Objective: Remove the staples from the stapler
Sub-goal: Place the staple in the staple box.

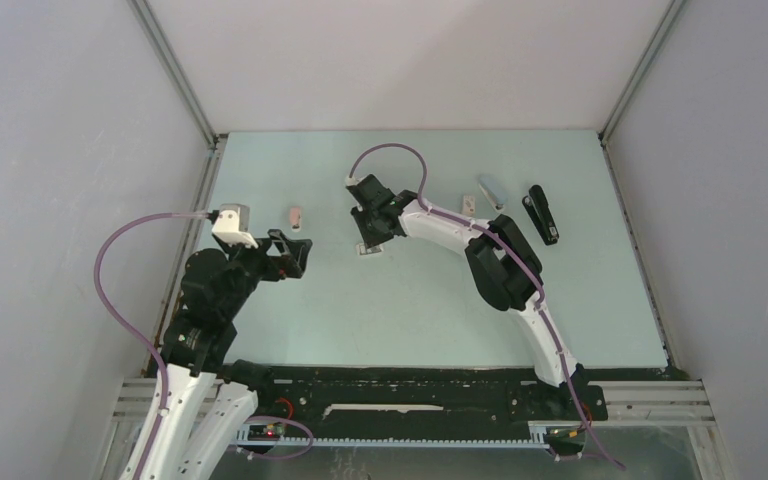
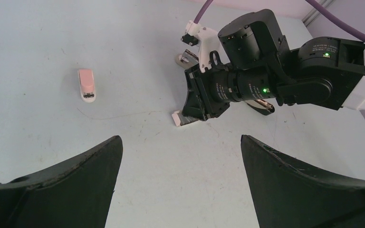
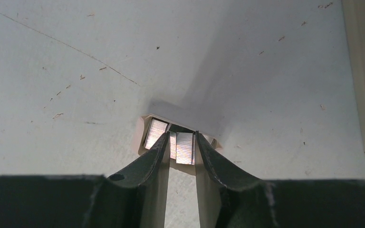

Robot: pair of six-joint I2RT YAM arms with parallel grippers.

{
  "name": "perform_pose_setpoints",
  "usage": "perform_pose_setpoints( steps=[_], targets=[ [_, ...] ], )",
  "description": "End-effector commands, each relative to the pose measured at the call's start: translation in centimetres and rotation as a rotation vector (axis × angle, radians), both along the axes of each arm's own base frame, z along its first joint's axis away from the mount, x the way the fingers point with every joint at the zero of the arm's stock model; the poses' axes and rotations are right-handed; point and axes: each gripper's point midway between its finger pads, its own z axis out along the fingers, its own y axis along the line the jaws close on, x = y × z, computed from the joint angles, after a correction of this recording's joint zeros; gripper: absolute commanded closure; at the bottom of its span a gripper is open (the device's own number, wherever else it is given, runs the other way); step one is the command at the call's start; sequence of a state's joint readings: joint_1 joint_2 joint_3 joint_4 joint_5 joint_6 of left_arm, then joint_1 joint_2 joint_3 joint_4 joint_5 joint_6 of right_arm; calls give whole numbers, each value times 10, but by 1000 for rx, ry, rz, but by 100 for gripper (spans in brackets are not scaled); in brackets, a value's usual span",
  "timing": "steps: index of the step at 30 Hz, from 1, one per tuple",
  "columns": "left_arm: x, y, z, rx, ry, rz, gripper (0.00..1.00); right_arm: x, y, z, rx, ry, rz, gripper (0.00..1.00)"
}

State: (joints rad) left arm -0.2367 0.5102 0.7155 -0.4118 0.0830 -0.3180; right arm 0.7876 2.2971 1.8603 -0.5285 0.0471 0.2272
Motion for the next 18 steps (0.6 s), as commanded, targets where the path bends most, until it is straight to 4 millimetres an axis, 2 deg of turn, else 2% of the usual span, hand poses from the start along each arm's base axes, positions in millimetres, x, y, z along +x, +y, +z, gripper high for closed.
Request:
perform_pose_setpoints(
  steps=[1, 8, 12, 15, 18],
  targets=[
    [4, -1, 0, -22, -11, 2, 0, 11, 10, 64, 69, -120, 15, 67],
    [6, 0, -3, -27, -2, 3, 0, 6, 0, 103, 102, -168, 44, 67],
    [7, 0, -4, -26, 2, 5, 0, -5, -12, 124, 144, -169, 115, 67],
    [8, 1, -4, -27, 4, 10, 0, -14, -31, 139, 175, -159, 175, 67],
    [9, 0, -7, -26, 13, 10, 0, -20, -59, 158, 237, -140, 231, 67]
  ],
)
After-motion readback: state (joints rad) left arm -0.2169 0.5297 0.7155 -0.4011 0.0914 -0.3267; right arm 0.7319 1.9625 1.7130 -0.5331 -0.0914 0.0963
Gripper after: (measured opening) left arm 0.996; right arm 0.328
